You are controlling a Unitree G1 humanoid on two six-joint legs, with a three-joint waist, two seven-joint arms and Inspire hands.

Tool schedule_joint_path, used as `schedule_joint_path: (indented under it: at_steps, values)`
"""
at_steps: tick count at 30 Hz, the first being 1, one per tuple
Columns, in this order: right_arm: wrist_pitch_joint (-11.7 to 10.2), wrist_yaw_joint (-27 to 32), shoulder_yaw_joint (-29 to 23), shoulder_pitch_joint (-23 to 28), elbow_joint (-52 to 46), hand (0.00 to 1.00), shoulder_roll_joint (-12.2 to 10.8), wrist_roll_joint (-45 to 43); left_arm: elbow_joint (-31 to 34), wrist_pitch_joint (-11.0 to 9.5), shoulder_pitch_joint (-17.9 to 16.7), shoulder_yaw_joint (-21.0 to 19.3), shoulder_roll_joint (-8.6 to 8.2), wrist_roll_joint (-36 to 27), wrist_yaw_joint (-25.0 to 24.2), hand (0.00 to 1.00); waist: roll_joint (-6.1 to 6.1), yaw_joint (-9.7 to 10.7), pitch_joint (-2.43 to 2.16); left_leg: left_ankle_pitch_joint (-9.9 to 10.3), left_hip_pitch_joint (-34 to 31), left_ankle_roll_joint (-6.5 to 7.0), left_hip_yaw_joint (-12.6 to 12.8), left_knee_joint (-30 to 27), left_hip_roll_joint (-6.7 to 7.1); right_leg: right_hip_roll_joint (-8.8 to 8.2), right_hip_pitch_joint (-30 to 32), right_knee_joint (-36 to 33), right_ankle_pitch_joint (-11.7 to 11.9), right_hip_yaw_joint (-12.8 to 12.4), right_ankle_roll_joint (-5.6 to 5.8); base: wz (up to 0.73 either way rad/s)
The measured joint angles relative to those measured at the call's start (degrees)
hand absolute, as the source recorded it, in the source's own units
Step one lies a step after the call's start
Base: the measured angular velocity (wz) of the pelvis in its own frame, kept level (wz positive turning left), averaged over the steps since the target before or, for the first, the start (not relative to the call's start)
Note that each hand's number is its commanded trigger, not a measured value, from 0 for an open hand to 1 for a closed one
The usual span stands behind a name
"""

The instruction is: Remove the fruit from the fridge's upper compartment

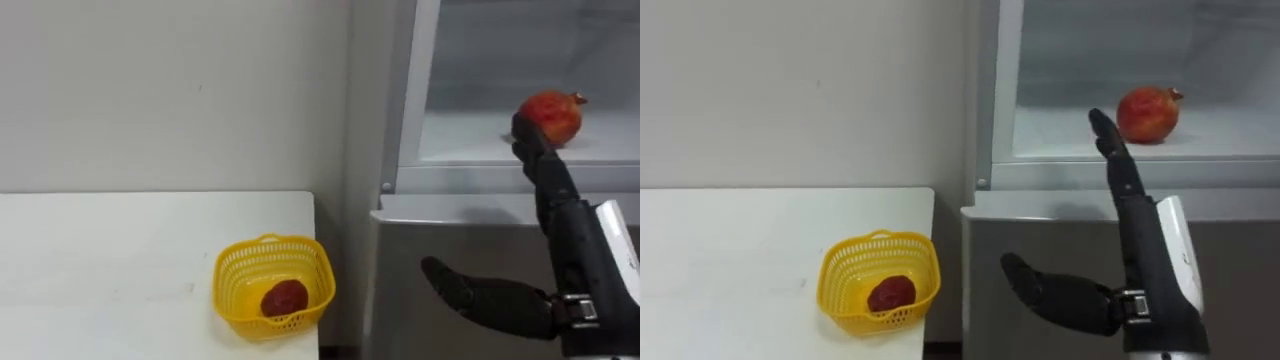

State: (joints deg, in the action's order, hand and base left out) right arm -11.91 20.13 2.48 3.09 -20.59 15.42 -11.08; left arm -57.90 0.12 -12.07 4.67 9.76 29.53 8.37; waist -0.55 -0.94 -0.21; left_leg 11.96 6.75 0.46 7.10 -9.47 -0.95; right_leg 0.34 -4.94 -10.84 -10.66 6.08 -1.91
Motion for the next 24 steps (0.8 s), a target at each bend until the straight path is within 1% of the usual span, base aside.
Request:
schedule_joint_path:
  at_steps: [1, 3, 5, 8, 11, 14, 16, 17, 18, 19, 21, 22, 23, 24]
  values:
    - [-0.1, 0.4, 0.0, 0.1, -0.2, 0.0, 0.0, 0.0, 0.0, -0.2, 0.0, 0.0, -0.02, -0.2, 0.0, 0.0, -0.01, 0.4, 0.01, 0.0, 0.0, -0.01, 0.0, 0.0, -0.03, 0.01, 0.1, 0.0, 0.0, 0.0, -0.01, 0.0]
    - [-1.1, 1.8, -0.1, 0.1, -0.4, 0.0, -0.1, 0.1, 0.0, -0.5, 0.0, 0.1, -0.03, -0.7, 0.1, 0.0, -0.12, 1.0, 0.06, 0.0, -0.1, -0.07, 0.1, 0.0, -0.09, 0.01, 0.2, -0.1, 0.0, 0.0, -0.02, 0.0]
    - [-1.2, 2.9, -0.9, 0.1, -0.4, 0.0, -0.1, 0.0, 0.0, -0.5, 0.0, 0.1, -0.03, -0.7, 0.2, 0.0, -0.23, 1.4, 0.12, 0.1, -0.1, -0.1, 0.1, 0.0, -0.1, 0.02, 0.3, 0.0, 0.0, 0.0, -0.02, 0.0]
    - [-1.2, 4.4, -3.8, 0.0, -0.4, 0.0, 0.0, 0.0, -0.1, -0.5, -0.2, 0.1, 0.03, -0.7, 0.2, 0.0, -0.59, 2.3, 0.08, 0.1, -0.6, -0.11, 0.1, 0.1, -0.09, -0.01, 0.9, -0.1, 0.0, 0.1, -0.01, 0.0]
    - [-1.2, 6.7, -8.5, -0.1, -0.4, 0.0, 0.3, 0.0, -0.1, -0.8, -0.2, -0.1, 0.03, -0.6, 0.1, 0.0, -1.21, 2.2, -0.05, 0.1, -1.0, -0.1, 0.1, -0.1, -0.05, 0.02, 1.1, -0.3, 0.0, 0.2, -0.02, 0.0]
    - [-1.3, 9.7, -11.3, -0.5, -0.3, 0.0, 0.8, 0.7, -0.1, -1.0, -0.3, -0.2, 0.04, -0.6, 0.1, 0.0, -1.88, 2.1, 0.05, 0.1, -0.9, -0.1, 0.2, -0.4, -0.02, 0.01, 1.0, -0.2, 0.0, 0.2, -0.02, 0.0]
    - [-1.4, 10.5, -12.2, -1.4, 1.2, 0.0, 1.0, 2.2, 0.0, -1.0, -0.1, -0.3, 0.09, -0.7, 0.2, 0.0, -2.37, 2.2, 0.44, 0.1, -0.4, -0.1, 0.2, -0.4, -0.02, 0.01, 0.8, 0.1, 0.0, 0.2, -0.03, 0.0]
    - [-1.4, 11.0, -12.8, -2.1, 3.3, 0.0, 1.5, 3.1, 0.0, -1.0, -0.1, -0.3, 0.16, -0.6, 0.2, 0.0, -2.69, 2.1, 0.44, 0.1, 0.0, -0.1, 0.2, -0.3, -0.03, 0.0, 0.5, 0.1, 0.0, 0.1, -0.03, 0.0]
    - [-1.2, 11.0, -13.5, -3.1, 5.5, 0.0, 2.5, 5.5, 0.0, -1.0, 0.0, -0.8, 0.25, -0.4, 0.1, 0.0, -3.06, 2.1, 0.49, 0.1, 0.0, -0.1, 0.2, -0.2, -0.02, -0.04, 0.5, 0.2, 0.0, 0.2, -0.01, 0.0]
    - [-1.1, 11.0, -13.7, -3.6, 6.5, 0.0, 3.1, 6.9, 0.0, -1.1, 0.1, -1.3, 0.3, -0.2, 0.0, 0.0, -3.25, 2.2, 0.57, 0.1, -0.1, -0.1, 0.2, -0.2, -0.03, -0.07, 0.6, 0.2, 0.0, 0.2, -0.01, 0.0]
    - [-0.6, 11.0, -14.8, -5.4, 8.7, 0.0, 4.5, 11.1, 0.0, -1.0, 0.0, -2.5, 1.17, -0.2, -0.2, 0.0, -3.94, 2.1, 0.96, 0.0, -0.2, -0.1, 0.1, -0.2, -0.09, -0.05, 0.7, 0.1, 0.0, 0.5, -0.02, 0.0]
    - [-0.6, 11.0, -15.0, -5.5, 9.2, 0.0, 5.0, 12.2, 0.0, -1.0, 0.0, -2.7, 1.45, -0.2, -0.3, 0.0, -4.1, 2.1, 0.95, 0.1, -0.2, -0.1, 0.1, -0.2, -0.1, -0.06, 0.8, 0.1, 0.0, 0.5, -0.03, 0.04]
    - [-0.5, 10.9, -15.0, -6.1, 10.5, 0.0, 6.1, 14.7, 0.0, -0.9, -0.2, -2.8, 2.01, -0.2, -0.4, 0.0, -4.44, 2.1, 0.88, 0.1, -0.3, -0.1, 0.0, -0.2, -0.1, -0.07, 0.7, 0.1, 0.0, 0.5, -0.03, 0.03]
    - [0.1, 10.7, -15.0, -7.2, 11.9, 0.0, 7.3, 17.1, 0.0, -0.8, -0.2, -2.8, 2.44, -0.1, -0.6, 0.0, -4.74, 2.2, 0.82, 0.1, -0.3, -0.1, 0.0, -0.2, -0.08, -0.09, 0.7, 0.0, 0.0, 0.6, -0.03, 0.03]
